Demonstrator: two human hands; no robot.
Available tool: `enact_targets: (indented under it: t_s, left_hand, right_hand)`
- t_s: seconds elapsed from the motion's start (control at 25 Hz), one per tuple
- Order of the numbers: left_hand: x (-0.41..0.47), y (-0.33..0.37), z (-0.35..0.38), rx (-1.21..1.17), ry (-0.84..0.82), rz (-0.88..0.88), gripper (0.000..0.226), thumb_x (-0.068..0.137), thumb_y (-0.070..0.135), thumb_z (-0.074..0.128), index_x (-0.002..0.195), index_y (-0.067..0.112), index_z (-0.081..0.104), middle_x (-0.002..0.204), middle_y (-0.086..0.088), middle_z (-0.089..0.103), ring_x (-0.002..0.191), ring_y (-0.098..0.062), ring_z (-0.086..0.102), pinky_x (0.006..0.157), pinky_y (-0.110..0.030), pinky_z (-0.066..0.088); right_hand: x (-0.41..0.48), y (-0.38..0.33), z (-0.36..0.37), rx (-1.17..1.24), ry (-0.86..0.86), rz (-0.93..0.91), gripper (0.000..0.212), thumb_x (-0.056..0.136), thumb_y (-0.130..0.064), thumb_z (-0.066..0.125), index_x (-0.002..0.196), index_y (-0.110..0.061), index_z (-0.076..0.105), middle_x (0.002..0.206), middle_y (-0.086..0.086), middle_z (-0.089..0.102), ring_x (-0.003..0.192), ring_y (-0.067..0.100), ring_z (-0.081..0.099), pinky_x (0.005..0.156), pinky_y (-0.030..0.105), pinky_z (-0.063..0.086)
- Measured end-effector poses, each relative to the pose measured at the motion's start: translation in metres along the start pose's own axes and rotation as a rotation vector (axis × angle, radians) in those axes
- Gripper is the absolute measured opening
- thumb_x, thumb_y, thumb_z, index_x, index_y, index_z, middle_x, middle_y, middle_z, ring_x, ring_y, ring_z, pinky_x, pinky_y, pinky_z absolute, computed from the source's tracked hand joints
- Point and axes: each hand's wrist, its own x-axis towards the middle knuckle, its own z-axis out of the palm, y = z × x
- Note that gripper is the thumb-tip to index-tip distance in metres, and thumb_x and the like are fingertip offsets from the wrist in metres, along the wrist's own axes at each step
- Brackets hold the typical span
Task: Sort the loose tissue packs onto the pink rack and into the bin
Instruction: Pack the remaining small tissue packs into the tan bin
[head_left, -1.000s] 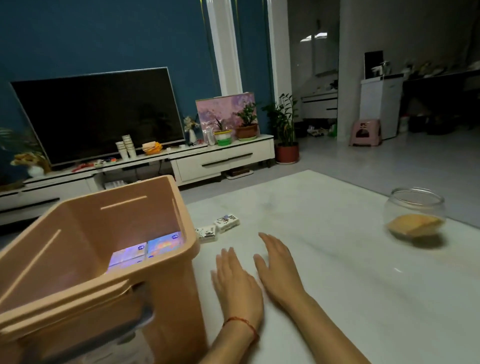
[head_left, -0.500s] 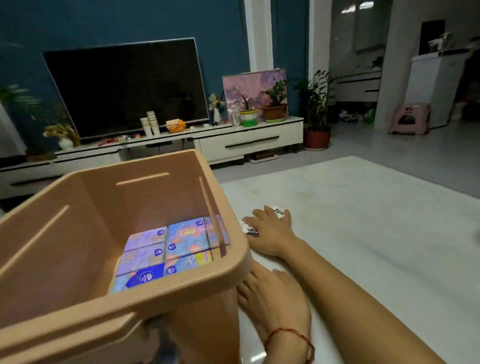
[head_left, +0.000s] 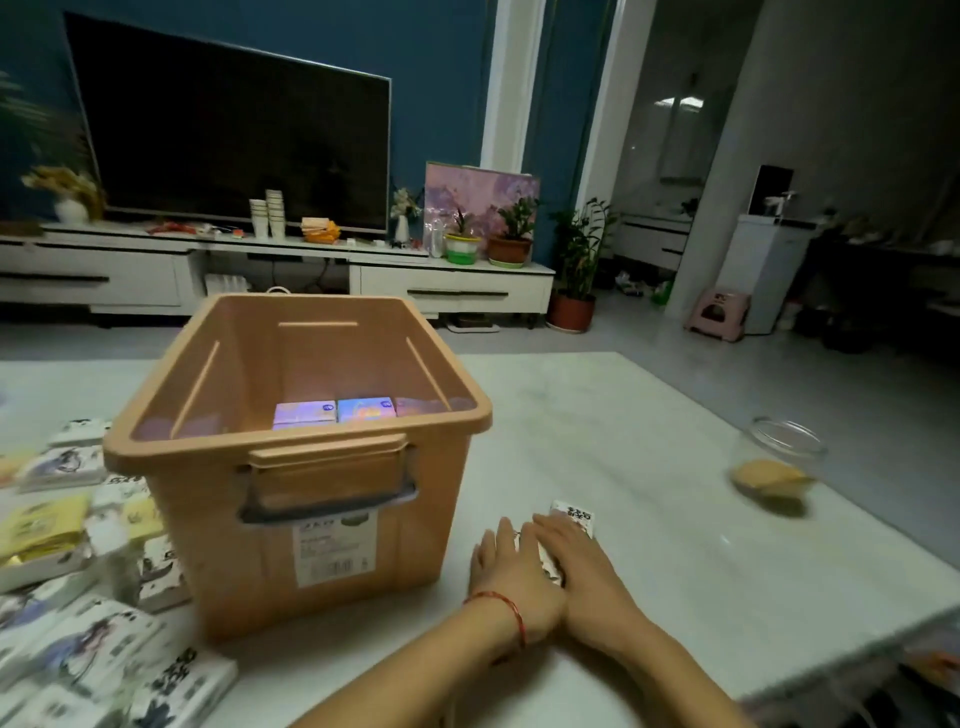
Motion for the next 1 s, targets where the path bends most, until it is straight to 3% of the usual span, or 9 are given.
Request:
enact_targets:
  t_s: [0.12, 0.2, 0.36, 0.44, 0.48, 0.56, 0.72, 0.84, 1.0]
  left_hand:
    - [-0.022, -0.01, -0.012, 0.141, -0.117, 0.126, 0.066, 0.089, 0.027, 0.05, 0.146, 0.016, 0.019, 0.156, -0.012, 0.003, 0.145, -0.028, 0.005, 0.118, -0.039, 0.012]
    - [-0.03, -0.013, -0.019, 0.134, -0.078, 0.152, 0.052, 0.086, 0.029, 0.056, 0.131, 0.012, 0.04, 0.147, -0.012, 0.029, 0.136, -0.028, 0.029, 0.109, -0.037, 0.031]
    - [-0.069, 0.008, -0.041, 0.375, -0.015, 0.231, 0.048, 0.087, 0.031, 0.058, 0.126, 0.01, 0.041, 0.128, -0.01, 0.042, 0.119, -0.028, 0.042, 0.095, -0.036, 0.037]
    - [-0.1, 0.02, -0.065, 0.418, 0.088, 0.351, 0.047, 0.089, 0.031, 0.056, 0.128, 0.012, 0.039, 0.128, -0.007, 0.04, 0.121, -0.026, 0.04, 0.093, -0.035, 0.037]
    - [-0.115, 0.02, -0.087, 0.391, 0.175, 0.42, 0.046, 0.088, 0.033, 0.057, 0.127, 0.015, 0.04, 0.125, -0.004, 0.04, 0.118, -0.023, 0.041, 0.091, -0.033, 0.038]
    - [-0.137, 0.009, -0.146, 0.336, 0.333, 0.493, 0.044, 0.084, 0.039, 0.059, 0.122, 0.022, 0.044, 0.117, 0.004, 0.043, 0.11, -0.015, 0.042, 0.088, -0.028, 0.039]
    - [-0.108, -0.036, -0.261, 0.271, 0.453, 0.291, 0.041, 0.078, 0.033, 0.068, 0.114, 0.019, 0.054, 0.101, 0.002, 0.051, 0.089, -0.012, 0.045, 0.072, -0.023, 0.036]
    - [-0.046, -0.061, -0.292, 0.553, 0.187, 0.008, 0.038, 0.076, 0.034, 0.069, 0.106, 0.012, 0.061, 0.095, -0.006, 0.06, 0.081, -0.02, 0.054, 0.068, -0.025, 0.045]
    - [0.026, -0.084, -0.281, 0.717, -0.147, -0.136, 0.053, 0.083, 0.039, 0.063, 0.127, 0.01, 0.054, 0.125, -0.002, 0.057, 0.111, -0.022, 0.058, 0.092, -0.03, 0.046]
  right_hand:
    - [-0.021, -0.01, -0.027, 0.206, -0.176, 0.102, 0.086, 0.073, -0.032, 0.069, 0.144, -0.029, 0.022, 0.148, -0.012, 0.015, 0.142, 0.006, 0.005, 0.117, 0.026, 0.011]
    - [-0.021, -0.013, -0.04, -0.034, -0.247, 0.181, 0.083, 0.066, -0.047, 0.052, 0.144, -0.033, 0.027, 0.152, -0.008, 0.014, 0.143, 0.016, 0.008, 0.116, 0.033, 0.015]
    - [-0.007, -0.002, -0.037, -0.286, -0.251, 0.246, 0.063, 0.091, -0.027, 0.044, 0.147, -0.039, 0.015, 0.158, 0.0, -0.007, 0.146, 0.022, -0.001, 0.116, 0.042, 0.008]
    - [0.002, 0.001, -0.039, -0.188, -0.311, 0.295, 0.064, 0.079, -0.047, 0.047, 0.141, -0.037, 0.032, 0.155, 0.007, 0.014, 0.144, 0.026, 0.013, 0.114, 0.042, 0.02]
    - [0.007, 0.0, -0.039, -0.13, -0.308, 0.306, 0.058, 0.072, -0.053, 0.047, 0.128, -0.038, 0.046, 0.145, 0.012, 0.033, 0.136, 0.03, 0.032, 0.104, 0.036, 0.033]
    - [0.009, -0.006, -0.041, -0.163, -0.245, 0.332, 0.038, 0.075, -0.049, 0.053, 0.111, -0.034, 0.056, 0.121, 0.013, 0.052, 0.11, 0.031, 0.053, 0.08, 0.024, 0.038]
    - [0.006, -0.039, -0.058, -0.027, 0.093, 0.344, 0.046, 0.081, -0.042, 0.065, 0.12, -0.02, 0.053, 0.115, 0.006, 0.061, 0.101, 0.02, 0.058, 0.073, 0.02, 0.036]
    - [0.027, -0.106, -0.109, 0.158, 0.345, 0.238, 0.049, 0.079, -0.041, 0.069, 0.12, -0.021, 0.05, 0.111, 0.003, 0.057, 0.096, 0.019, 0.059, 0.073, 0.025, 0.045]
    - [0.098, -0.205, -0.131, 0.023, 0.269, -0.095, 0.041, 0.078, -0.039, 0.069, 0.11, -0.021, 0.051, 0.106, 0.002, 0.051, 0.092, 0.018, 0.052, 0.068, 0.025, 0.042]
